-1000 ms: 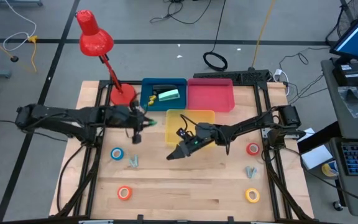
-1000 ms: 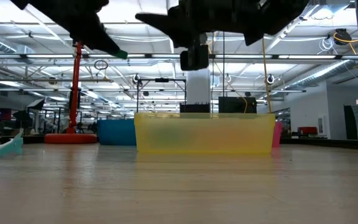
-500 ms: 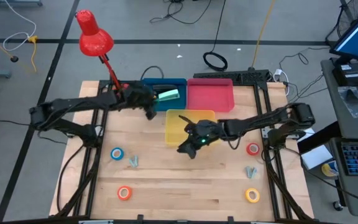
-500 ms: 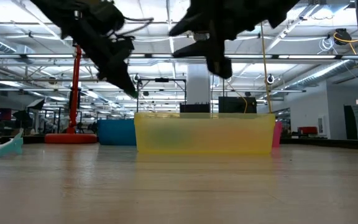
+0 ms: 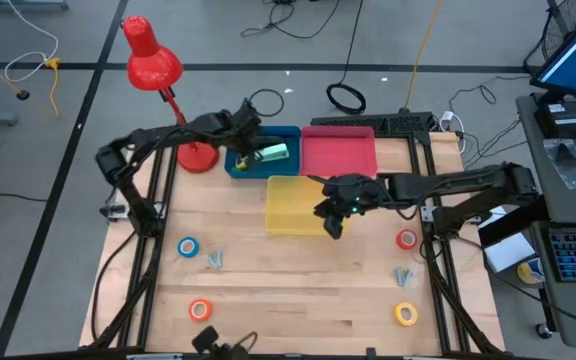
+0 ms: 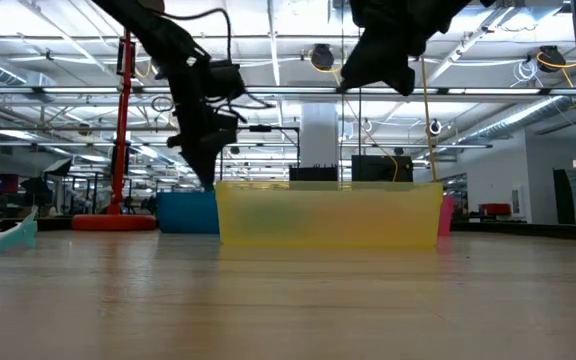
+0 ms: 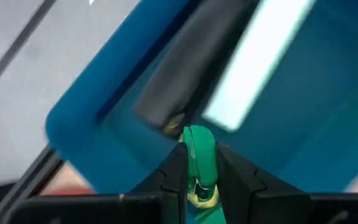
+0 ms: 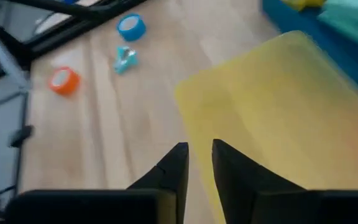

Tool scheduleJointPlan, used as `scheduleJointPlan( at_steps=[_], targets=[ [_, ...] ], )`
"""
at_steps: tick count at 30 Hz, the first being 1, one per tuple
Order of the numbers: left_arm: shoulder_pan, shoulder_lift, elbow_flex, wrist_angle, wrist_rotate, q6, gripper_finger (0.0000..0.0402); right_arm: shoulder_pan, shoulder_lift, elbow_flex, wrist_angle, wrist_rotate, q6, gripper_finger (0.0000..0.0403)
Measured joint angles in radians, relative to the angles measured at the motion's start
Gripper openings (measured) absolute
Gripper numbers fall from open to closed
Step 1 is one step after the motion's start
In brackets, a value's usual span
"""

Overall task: Pick and place Stapler, Stapler remover, tape
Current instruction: Put the green small stapler into the blue bin

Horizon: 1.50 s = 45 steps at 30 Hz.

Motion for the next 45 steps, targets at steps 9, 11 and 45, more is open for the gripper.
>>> scheduleJointPlan(
  at_steps=[9, 11, 45],
  targets=[
    [0.072, 0.010, 0.003, -0.093, 0.000, -0.086, 0.0062, -0.008, -0.023, 0.000, -0.058, 0.029, -0.106, 0.0044],
    [0.080, 0.014, 0.003, -0.053, -0.001, -0.084, 0.0062, -0.016, -0.023, 0.000, -0.048, 0.029, -0.131, 0.0043],
    [0.119, 0.199, 0.004, 0.093, -0.059, -0.133, 0.0108, -0.046, -0.029, 0.000, -0.009, 0.027, -0.146, 0.0043]
  ],
)
